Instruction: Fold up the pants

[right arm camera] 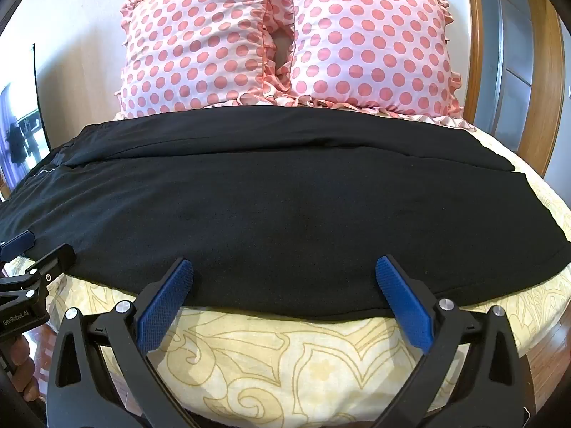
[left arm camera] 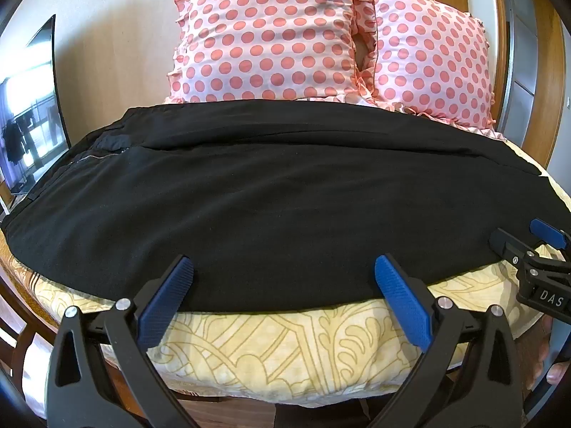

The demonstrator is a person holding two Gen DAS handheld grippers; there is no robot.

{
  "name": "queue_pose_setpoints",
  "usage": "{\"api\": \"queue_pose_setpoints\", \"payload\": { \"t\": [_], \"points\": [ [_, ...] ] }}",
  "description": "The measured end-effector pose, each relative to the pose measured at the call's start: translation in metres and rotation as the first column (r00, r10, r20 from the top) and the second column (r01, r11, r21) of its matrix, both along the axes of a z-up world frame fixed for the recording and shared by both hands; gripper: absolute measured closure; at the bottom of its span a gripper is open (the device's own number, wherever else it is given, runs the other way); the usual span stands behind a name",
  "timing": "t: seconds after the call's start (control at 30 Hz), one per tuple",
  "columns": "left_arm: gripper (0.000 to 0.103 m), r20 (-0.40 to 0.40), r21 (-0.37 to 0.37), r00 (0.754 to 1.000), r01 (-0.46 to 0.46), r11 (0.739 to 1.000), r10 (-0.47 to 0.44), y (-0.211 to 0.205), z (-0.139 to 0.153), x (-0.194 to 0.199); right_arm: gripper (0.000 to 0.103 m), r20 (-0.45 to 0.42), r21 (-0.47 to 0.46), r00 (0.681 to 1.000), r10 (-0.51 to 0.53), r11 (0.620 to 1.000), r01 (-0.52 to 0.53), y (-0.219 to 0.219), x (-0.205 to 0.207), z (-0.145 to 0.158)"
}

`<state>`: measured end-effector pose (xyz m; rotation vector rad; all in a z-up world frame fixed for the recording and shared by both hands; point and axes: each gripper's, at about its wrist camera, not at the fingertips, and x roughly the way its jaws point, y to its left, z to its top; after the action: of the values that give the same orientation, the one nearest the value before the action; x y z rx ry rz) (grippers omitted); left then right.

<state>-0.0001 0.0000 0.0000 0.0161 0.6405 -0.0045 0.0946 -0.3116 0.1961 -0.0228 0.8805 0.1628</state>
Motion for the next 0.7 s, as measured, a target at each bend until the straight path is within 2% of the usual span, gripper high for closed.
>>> {"api": "queue_pose_setpoints", "payload": {
  "t": [0.7],
  "points": [
    [0.002,0.007,0.000,1.000,0.000,1.000,0.000,0.0000,0.0001,-0.0005,0.001,0.005,0.001,1.000,-0.001,1.000,0.001,0.0002,-0.0003,-0.0005]
  ]
}}
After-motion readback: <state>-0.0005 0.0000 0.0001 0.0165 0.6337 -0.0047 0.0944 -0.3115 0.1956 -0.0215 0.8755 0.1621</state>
